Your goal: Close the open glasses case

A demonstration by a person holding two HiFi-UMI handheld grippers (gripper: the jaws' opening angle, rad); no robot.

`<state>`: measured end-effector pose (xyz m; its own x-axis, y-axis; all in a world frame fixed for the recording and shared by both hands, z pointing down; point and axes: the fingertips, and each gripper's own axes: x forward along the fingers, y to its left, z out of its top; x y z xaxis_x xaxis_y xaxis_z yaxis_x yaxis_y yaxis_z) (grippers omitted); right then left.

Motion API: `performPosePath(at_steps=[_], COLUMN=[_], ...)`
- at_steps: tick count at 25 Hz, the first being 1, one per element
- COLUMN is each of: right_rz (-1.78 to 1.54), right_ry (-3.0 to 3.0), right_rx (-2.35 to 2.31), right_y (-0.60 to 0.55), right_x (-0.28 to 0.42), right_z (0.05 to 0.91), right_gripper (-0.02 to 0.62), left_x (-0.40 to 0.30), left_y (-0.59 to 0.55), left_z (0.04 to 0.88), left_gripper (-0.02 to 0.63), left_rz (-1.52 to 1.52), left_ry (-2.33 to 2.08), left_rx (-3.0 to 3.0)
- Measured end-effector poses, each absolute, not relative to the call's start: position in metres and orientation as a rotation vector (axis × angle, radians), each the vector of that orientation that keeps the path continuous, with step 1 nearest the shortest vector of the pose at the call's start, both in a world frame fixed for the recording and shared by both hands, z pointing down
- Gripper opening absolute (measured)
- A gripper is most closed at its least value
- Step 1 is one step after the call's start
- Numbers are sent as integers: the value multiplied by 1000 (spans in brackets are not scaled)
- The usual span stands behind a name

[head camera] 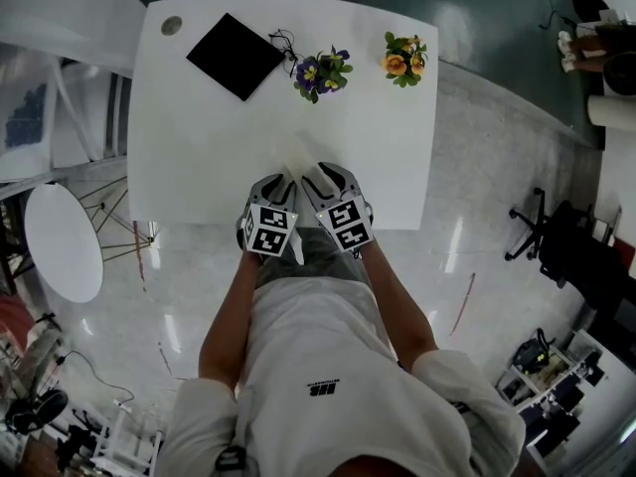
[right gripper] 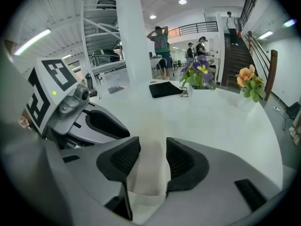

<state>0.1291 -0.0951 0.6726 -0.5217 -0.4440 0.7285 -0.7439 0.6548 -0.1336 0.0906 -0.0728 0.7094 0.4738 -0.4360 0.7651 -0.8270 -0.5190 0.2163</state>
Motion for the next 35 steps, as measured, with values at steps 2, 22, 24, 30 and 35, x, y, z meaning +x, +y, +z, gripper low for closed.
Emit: performPosePath(at_steps=[2, 22, 24, 30, 35], right_rz=[567, 418, 391, 327, 272], right_ry=[-2193, -2249, -2268, -2309, -2312], right_rx=[928, 1173, 1195, 1266, 1331], right_y=[-95, -91, -90, -83, -80], right_x=[129, 140, 140, 142, 148], right_z=[672, 592, 577, 539, 519], right_gripper=[167, 170, 172, 172, 172], left_x=[90, 57, 53, 44, 44], left_y=[-72, -88, -89, -87, -85], left_z=[708, 605, 589, 551, 527], left_gripper=[133, 137, 137, 137, 137], left_rz=[880, 696, 674, 637, 597], left_ry=[-1040, -1217, -1242, -1293, -1310], left_rx=[2152, 2393, 2424, 2499, 2550])
